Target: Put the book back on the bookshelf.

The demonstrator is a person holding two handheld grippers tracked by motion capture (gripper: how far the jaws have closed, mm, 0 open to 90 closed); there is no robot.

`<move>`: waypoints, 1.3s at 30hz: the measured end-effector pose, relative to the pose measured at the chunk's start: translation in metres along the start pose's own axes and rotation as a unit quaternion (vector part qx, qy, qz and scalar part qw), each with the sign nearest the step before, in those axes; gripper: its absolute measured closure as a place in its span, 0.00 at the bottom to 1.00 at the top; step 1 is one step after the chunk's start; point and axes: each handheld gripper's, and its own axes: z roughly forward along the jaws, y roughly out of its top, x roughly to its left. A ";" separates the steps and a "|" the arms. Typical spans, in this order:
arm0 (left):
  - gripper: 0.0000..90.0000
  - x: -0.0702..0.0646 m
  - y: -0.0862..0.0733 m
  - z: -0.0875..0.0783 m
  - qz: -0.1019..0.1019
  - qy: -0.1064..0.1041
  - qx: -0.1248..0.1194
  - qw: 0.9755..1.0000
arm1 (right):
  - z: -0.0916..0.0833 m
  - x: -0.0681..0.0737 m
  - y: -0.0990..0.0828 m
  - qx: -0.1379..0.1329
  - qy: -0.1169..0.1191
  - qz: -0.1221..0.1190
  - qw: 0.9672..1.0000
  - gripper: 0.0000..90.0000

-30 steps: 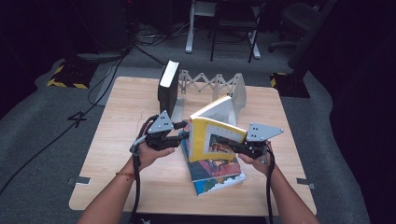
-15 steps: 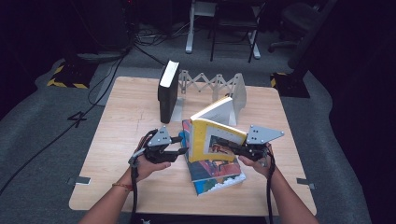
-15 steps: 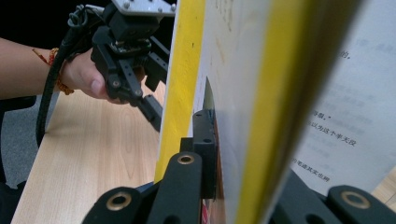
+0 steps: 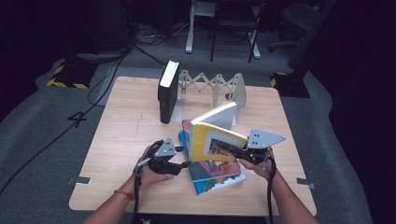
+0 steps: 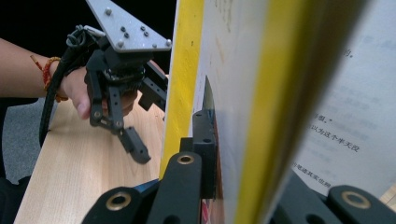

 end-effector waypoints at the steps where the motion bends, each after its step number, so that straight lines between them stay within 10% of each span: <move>1: 0.41 -0.002 0.002 0.002 0.001 0.000 -0.001 1.000 | 0.000 0.001 0.000 -0.001 -0.001 0.000 1.000 0.96; 20: 0.63 -0.013 0.042 0.017 0.003 -0.006 -0.097 0.995 | -0.023 0.004 -0.010 0.005 -0.040 -0.001 0.999 0.89; 29: 0.80 -0.014 0.044 0.015 0.026 -0.017 -0.092 0.995 | -0.037 -0.002 -0.016 0.003 -0.084 0.012 0.996 0.79; 35: 0.82 -0.014 0.044 0.014 0.029 -0.026 -0.091 0.995 | -0.040 -0.010 -0.023 0.015 -0.145 0.035 0.989 0.48; 39: 0.81 -0.016 0.045 0.014 0.027 -0.023 -0.093 0.995 | -0.031 -0.015 -0.031 0.022 -0.128 0.060 0.990 0.43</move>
